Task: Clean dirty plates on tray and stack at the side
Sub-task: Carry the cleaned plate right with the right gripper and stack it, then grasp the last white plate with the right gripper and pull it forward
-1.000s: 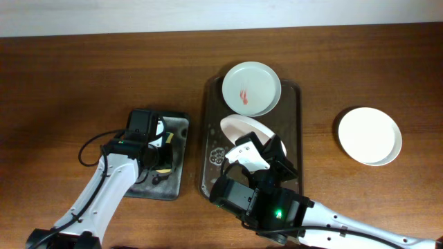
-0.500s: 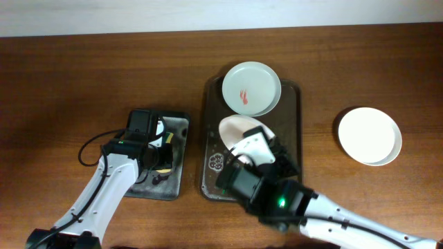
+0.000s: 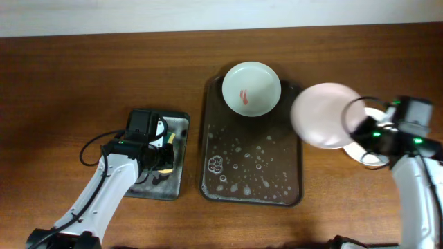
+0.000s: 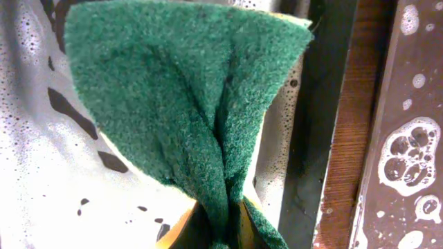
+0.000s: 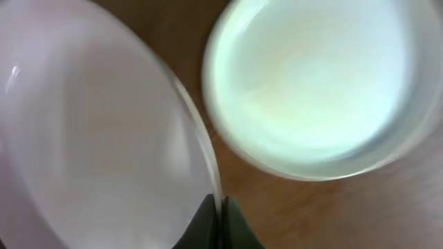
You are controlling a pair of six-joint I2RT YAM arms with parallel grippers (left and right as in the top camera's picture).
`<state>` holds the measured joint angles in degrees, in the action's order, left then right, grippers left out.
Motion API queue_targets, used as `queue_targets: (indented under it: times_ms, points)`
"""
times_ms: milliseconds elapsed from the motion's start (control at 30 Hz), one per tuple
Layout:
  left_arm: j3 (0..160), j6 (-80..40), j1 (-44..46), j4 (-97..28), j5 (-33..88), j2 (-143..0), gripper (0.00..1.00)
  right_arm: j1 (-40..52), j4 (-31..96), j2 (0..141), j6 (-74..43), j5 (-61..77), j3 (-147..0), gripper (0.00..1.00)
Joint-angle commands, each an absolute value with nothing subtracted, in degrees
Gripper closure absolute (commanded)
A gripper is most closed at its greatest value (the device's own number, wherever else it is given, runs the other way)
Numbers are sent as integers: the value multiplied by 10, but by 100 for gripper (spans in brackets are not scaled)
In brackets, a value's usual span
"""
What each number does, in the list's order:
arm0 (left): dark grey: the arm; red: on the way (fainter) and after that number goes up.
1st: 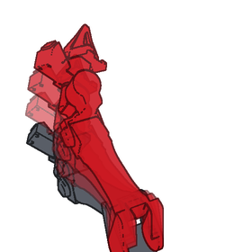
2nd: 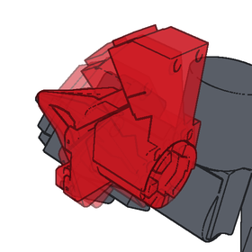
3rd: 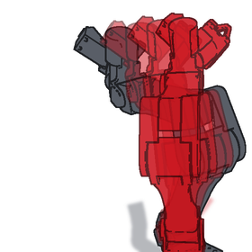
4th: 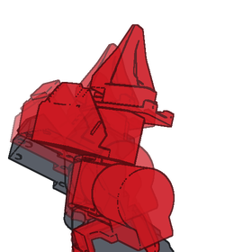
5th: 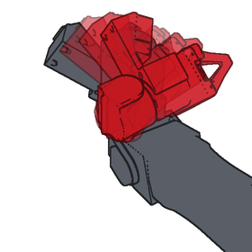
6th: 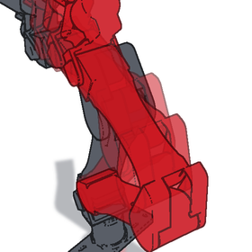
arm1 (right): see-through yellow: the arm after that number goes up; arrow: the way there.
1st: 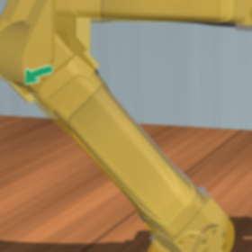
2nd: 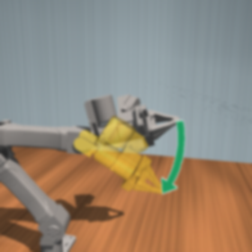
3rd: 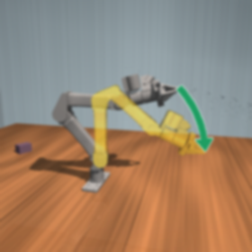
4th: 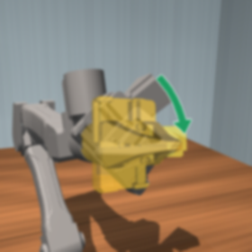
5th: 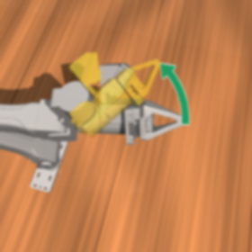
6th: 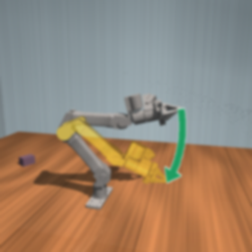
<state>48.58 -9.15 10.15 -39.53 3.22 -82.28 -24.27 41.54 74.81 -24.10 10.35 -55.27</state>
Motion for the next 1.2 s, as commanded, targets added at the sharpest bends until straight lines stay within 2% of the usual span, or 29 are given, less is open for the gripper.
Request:
queue_targets:
  times_ms: [0,133,167,200,233,267,333,433,533,667,767,967,1000,1033,1067,1100,1167]
  points:
    - [486,-82,100,-393,39,-821,100,-341,389,797,-287,133,-562,96]
    - [486,-82,100,-392,39,-821,100,-393,378,871,-288,55,-562,96]
    - [486,-82,100,-393,39,-821,100,-394,371,893,-273,56,-562,83]
    - [486,-82,100,-392,39,-821,100,-393,366,898,-272,65,-562,63]
    - [486,-82,100,-393,39,-821,100,-392,357,898,-249,95,-562,49]
    - [486,-82,100,-393,39,-821,100,-389,354,896,-235,121,-566,42]
    - [486,-82,100,-393,39,-821,100,-373,359,893,-202,181,-590,39]
    - [486,-82,100,-393,39,-821,100,-293,372,877,-116,297,-639,39]
    - [486,-82,100,-393,39,-821,100,-180,368,875,-78,295,-654,40]
    - [486,-82,100,-395,39,-821,100,31,274,924,-74,60,-654,40]
    - [486,-82,100,-395,39,-821,100,76,183,995,-66,38,-654,45]
    - [486,-82,100,-394,54,-821,100,74,41,1159,-105,54,-654,48]
    - [486,-82,100,-395,54,-821,100,70,38,1164,-116,54,-654,52]
    - [486,-82,100,-395,54,-821,100,66,37,1164,-116,58,-654,74]
    - [486,-82,100,-395,54,-821,100,62,43,1158,-116,65,-656,91]
    - [486,-82,100,-395,54,-821,100,58,58,1144,-116,84,-656,96]
    - [486,-82,100,-395,54,-821,100,52,107,1101,-117,124,-656,96]
